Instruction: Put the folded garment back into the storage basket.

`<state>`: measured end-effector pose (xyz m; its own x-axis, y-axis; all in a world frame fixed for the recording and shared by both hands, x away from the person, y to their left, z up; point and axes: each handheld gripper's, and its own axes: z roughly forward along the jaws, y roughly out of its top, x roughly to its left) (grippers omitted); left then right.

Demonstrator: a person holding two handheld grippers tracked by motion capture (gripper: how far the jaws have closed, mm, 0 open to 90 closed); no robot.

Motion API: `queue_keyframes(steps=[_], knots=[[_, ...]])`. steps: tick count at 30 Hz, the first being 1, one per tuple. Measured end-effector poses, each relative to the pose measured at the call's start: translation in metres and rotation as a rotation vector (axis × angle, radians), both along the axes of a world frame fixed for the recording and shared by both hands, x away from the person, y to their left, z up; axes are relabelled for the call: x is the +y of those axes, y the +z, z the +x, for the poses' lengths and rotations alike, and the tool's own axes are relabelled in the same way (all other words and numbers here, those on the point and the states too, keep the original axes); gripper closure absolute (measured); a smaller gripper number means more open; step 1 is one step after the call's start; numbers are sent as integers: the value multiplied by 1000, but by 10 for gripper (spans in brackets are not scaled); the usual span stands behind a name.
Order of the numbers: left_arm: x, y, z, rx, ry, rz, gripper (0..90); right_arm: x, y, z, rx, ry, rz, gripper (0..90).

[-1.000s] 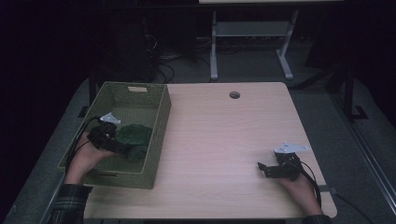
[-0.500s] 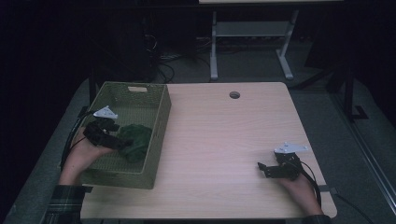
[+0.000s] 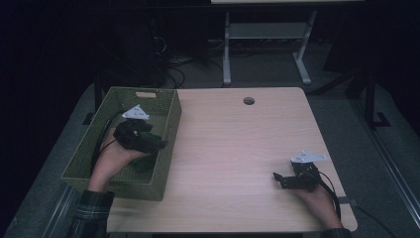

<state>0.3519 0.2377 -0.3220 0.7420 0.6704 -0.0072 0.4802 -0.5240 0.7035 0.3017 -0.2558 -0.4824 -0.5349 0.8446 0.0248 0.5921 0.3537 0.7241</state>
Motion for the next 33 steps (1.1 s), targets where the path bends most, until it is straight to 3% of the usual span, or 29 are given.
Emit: queue_keyframes(steps=[8, 9, 14, 22, 23, 24, 28, 33], knots=[[-43, -7, -4, -22, -58, -26, 153, 0, 0, 0, 1, -1, 0, 137], [-55, -12, -6, -26, -77, -31, 152, 0, 0, 0, 1, -1, 0, 138], [-84, -26, -10, -30, -109, -32, 152, 0, 0, 0, 1, -2, 1, 137], [-114, -51, -18, -34, -144, -26, 151, 0, 0, 0, 1, -2, 0, 137], [-122, -62, -20, -29, -151, -42, 151, 0, 0, 0, 1, -1, 0, 137], [-122, -62, -20, -29, -151, -42, 151, 0, 0, 0, 1, -1, 0, 137], [-133, -85, -23, -18, -173, -39, 142, 0, 0, 0, 0, 0, 0, 137], [-140, -116, -21, -4, -188, 7, 130, 0, 0, 0, 1, -1, 0, 137]])
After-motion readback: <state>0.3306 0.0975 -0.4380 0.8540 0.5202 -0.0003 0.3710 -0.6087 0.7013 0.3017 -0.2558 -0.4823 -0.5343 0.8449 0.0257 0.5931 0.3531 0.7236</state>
